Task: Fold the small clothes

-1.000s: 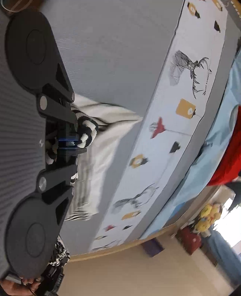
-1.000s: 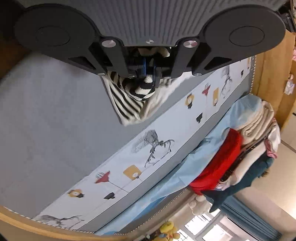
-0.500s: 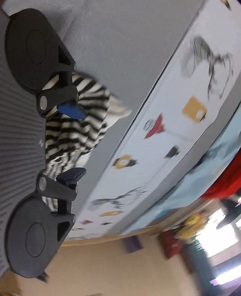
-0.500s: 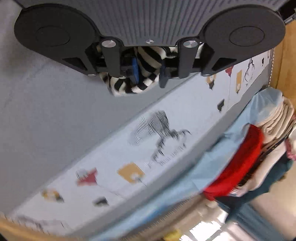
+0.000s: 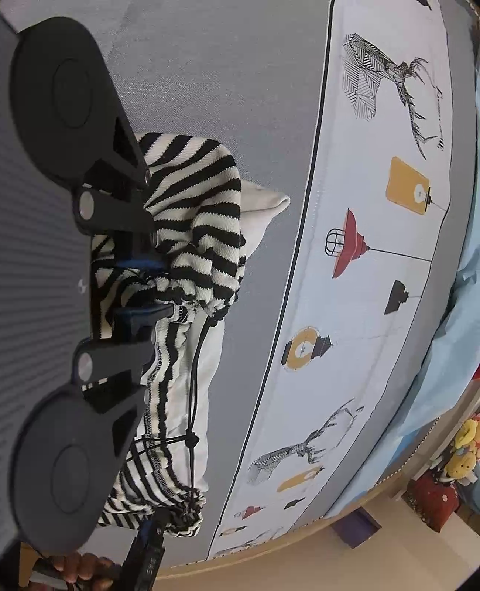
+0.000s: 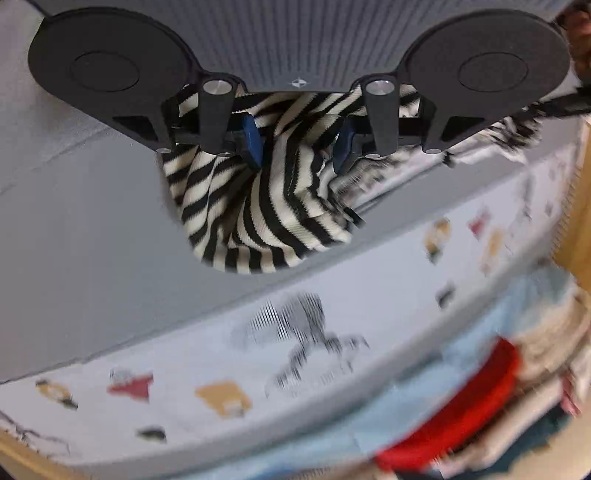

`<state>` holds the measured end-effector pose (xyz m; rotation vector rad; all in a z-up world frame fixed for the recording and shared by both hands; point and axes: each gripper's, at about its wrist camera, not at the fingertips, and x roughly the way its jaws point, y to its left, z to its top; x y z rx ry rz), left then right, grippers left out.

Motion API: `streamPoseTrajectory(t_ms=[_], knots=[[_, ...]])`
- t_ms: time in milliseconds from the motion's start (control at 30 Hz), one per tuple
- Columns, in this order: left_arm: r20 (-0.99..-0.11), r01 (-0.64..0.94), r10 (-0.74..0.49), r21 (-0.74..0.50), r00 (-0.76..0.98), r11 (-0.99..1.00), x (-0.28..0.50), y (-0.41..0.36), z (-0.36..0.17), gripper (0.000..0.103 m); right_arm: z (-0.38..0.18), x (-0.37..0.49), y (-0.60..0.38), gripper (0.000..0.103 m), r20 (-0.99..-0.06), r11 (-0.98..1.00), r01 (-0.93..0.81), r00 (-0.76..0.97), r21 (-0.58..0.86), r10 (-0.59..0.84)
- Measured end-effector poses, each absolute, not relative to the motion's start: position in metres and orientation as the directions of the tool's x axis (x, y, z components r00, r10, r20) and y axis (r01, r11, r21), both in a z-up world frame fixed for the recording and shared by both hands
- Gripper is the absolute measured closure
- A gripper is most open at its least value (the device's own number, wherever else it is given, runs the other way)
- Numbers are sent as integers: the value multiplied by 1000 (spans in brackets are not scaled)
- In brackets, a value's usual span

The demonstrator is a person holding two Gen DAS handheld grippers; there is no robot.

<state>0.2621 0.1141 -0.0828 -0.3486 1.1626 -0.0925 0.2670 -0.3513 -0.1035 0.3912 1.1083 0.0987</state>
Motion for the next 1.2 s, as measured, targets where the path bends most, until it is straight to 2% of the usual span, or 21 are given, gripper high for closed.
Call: streamPoseTrajectory(t_ms=[100,133,167,300,400,500,600,633,733,767,900,1067,1167,1200], knots=[[-875,-122,-245,-321,417,939,270,117,-80,86,-115,282,-340,62,-875,943,128,426,308,228],[-868,-139,-240,-328,435,934,272,120,-77,87,-118,287,-337,82,-885,949,140,419,283,202],[-852,-161,-243,-350,463,923,275,126,-73,87,-119,290,-336,94,-887,948,160,424,274,185],[-759,-217,-254,-460,600,861,282,150,-56,87,-92,299,-338,95,-801,907,193,561,374,211],[-744,-235,-236,-468,625,852,291,150,-56,87,-77,304,-342,95,-716,863,193,655,466,240],[-727,-240,-223,-474,650,847,298,147,-55,87,-82,313,-345,95,-695,834,234,684,500,225],[-735,-288,-225,-500,640,817,307,149,-62,81,-101,324,-351,93,-713,786,310,665,535,224],[-741,-295,-235,-507,629,810,309,151,-64,78,-106,328,-352,87,-721,772,332,656,542,225],[-725,-246,-289,-535,625,808,306,153,-61,73,-117,332,-350,84,-747,761,358,620,540,239],[-711,-205,-306,-535,633,820,304,151,-56,72,-115,330,-347,80,-749,771,342,614,537,249],[-712,-49,-389,-509,585,859,297,136,-50,47,-93,320,-336,73,-753,876,186,607,445,254],[-787,63,-357,-378,503,924,297,103,-59,46,-78,303,-325,60,-749,911,-1,570,412,339],[-858,80,-286,-280,427,957,301,83,-77,47,-88,299,-297,60,-770,893,-141,461,428,442],[-873,79,-259,-249,414,965,303,79,-83,52,-91,298,-285,60,-783,894,-187,432,408,448]])
